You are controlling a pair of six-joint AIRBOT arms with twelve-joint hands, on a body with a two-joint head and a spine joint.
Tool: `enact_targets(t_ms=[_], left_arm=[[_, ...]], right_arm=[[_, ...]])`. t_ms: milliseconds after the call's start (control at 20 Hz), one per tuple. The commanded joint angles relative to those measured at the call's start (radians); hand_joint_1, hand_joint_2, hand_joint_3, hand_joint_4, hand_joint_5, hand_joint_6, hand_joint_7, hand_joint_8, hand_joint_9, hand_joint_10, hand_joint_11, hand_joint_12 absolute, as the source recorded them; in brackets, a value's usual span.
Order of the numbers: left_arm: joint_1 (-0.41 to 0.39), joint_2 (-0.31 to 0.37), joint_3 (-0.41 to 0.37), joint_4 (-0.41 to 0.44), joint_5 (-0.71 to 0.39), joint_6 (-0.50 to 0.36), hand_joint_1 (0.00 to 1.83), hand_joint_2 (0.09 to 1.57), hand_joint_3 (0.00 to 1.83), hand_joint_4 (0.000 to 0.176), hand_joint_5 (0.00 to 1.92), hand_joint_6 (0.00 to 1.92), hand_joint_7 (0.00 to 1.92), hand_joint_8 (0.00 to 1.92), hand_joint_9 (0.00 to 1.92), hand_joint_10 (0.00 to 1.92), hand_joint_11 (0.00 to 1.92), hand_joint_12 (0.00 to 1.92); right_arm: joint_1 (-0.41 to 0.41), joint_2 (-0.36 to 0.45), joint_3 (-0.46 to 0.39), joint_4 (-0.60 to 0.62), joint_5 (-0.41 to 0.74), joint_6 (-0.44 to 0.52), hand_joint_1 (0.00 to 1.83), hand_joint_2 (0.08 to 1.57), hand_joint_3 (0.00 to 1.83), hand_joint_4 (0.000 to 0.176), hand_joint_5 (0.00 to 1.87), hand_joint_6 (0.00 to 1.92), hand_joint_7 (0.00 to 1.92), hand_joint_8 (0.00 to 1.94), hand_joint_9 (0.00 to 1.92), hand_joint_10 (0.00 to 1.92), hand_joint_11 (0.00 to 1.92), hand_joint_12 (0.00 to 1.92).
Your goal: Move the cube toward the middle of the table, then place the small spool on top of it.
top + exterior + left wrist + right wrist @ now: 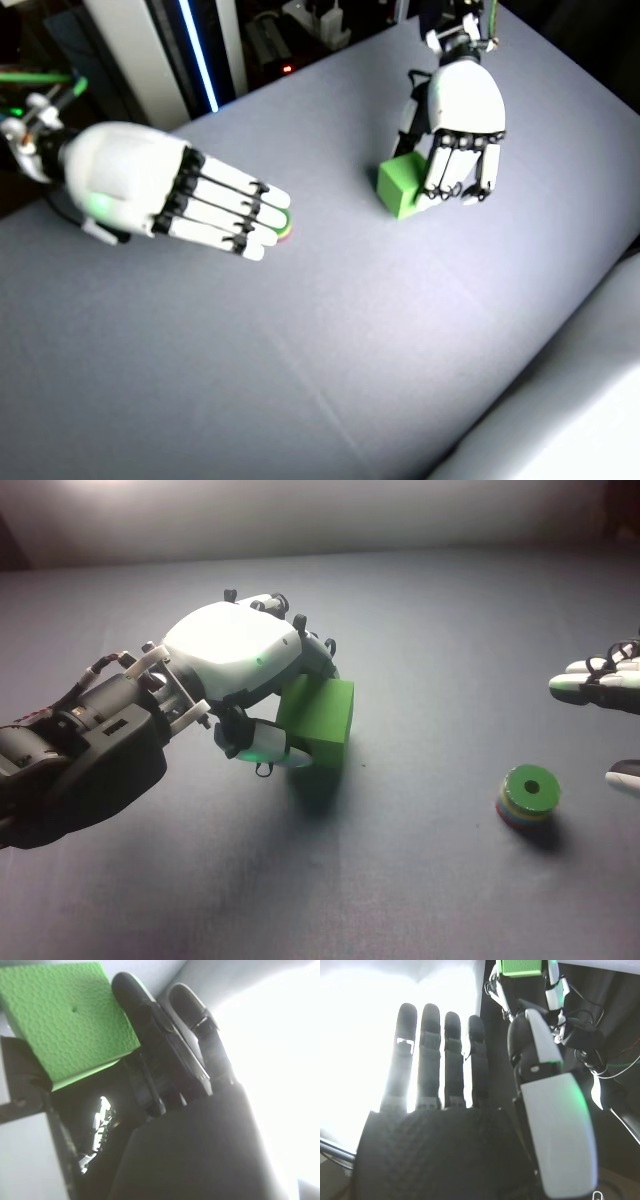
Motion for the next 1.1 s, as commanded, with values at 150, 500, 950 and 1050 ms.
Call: enact_targets(t_ms=[150,500,950,1050], left_arm=[[-0.003,-0.003,0.003,0.010,-0.106,0.001,1.26,1.08,0.00,0.000,1.05,0.67,1.09,0.99,1.05,0.10,0.16,1.44],[0.002,-0.010,0.005,0.004,-0.100,0.000,1.11,1.07,0.00,0.000,1.07,0.82,1.13,0.02,1.05,0.09,0.35,1.35],[0.003,-0.010,0.005,0.004,-0.091,-0.001,1.05,0.88,0.00,0.000,0.62,0.00,0.81,0.00,0.84,0.00,0.27,1.13],[0.003,-0.009,0.005,0.003,-0.091,-0.001,0.99,0.88,0.00,0.028,0.57,0.00,0.73,0.00,0.77,0.00,0.15,1.22]], right_arm=[[0.013,0.000,0.005,0.009,0.117,0.007,0.89,1.26,0.00,0.001,0.51,0.00,0.46,0.00,0.51,0.00,0.23,0.75],[0.013,-0.001,0.005,0.009,0.117,0.012,0.82,1.25,0.00,0.006,0.52,0.00,0.45,0.00,0.52,0.00,0.30,0.70],[0.013,-0.001,0.004,0.009,0.117,0.014,0.84,1.26,0.00,0.000,0.51,0.00,0.41,0.00,0.45,0.00,0.23,0.69],[0.013,0.000,0.004,0.009,0.117,0.014,0.83,1.25,0.00,0.000,0.52,0.00,0.45,0.00,0.49,0.00,0.24,0.72]])
